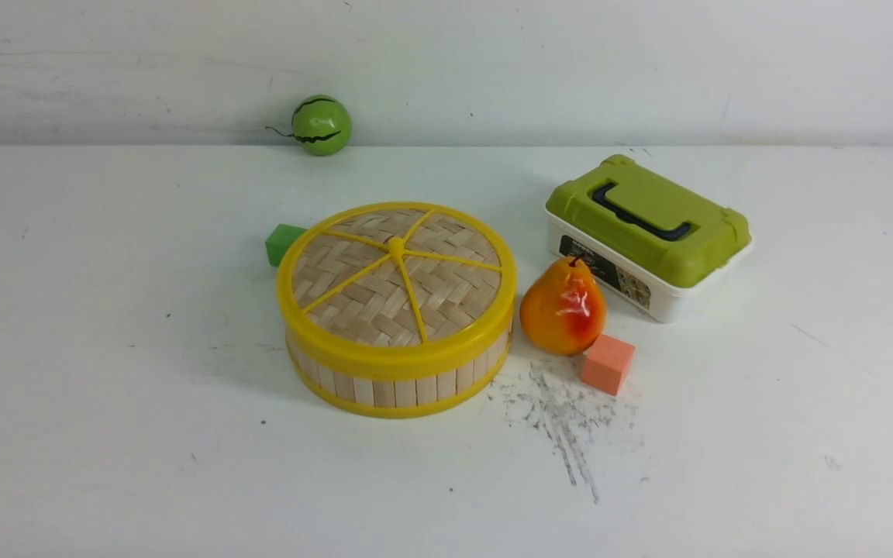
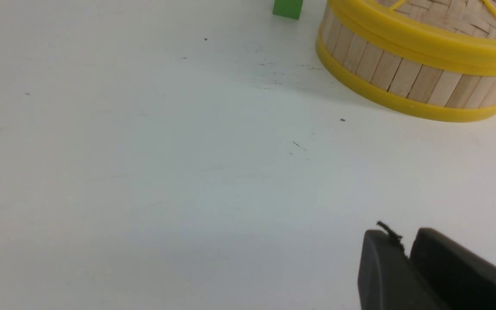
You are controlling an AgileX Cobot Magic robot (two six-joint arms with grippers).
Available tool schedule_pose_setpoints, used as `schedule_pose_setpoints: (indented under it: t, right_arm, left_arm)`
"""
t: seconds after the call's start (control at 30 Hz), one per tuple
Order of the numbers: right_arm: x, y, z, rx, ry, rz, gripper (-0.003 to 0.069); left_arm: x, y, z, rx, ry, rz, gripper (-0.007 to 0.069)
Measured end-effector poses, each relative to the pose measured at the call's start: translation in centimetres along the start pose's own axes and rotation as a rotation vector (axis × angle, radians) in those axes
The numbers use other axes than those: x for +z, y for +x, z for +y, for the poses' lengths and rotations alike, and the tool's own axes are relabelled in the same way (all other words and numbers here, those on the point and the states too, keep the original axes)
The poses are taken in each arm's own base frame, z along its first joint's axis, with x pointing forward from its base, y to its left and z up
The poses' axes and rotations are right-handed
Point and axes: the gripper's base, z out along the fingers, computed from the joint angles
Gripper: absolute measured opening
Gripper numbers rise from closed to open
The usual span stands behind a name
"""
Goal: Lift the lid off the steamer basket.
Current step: Use the left arm to lift the lid of the steamer
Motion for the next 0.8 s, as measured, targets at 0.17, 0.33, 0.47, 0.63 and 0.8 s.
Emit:
schedule_pose_setpoints:
  t: [0.17, 0.33, 0.47, 0.63, 0.8]
  right_arm:
    - [0.0, 0.0, 0.0, 0.000, 0.000, 0.000, 0.0240]
    - [0.0, 0.0, 0.0, 0.000, 0.000, 0.000, 0.0240]
    - [0.0, 0.0, 0.0, 0.000, 0.000, 0.000, 0.0240]
    - [0.0, 0.0, 0.0, 0.000, 0.000, 0.000, 0.0240]
    - [0.0, 0.0, 0.0, 0.000, 0.000, 0.000, 0.0240]
  left_arm:
    - [-0.1, -1.1, -0.1, 0.000, 0.008, -0.124, 0.0093]
    - [-0.4, -2.6, -0.2, 0.011, 0.017, -0.287, 0.0099]
    - [-0.7, -3.6, -0.3, 0.036, 0.022, -0.409, 0.0101]
    - [-1.0, -4.1, -0.3, 0.043, 0.025, -0.471, 0.0104]
    - [-1.4, -4.8, -0.3, -0.051, 0.049, -0.560, 0.0106]
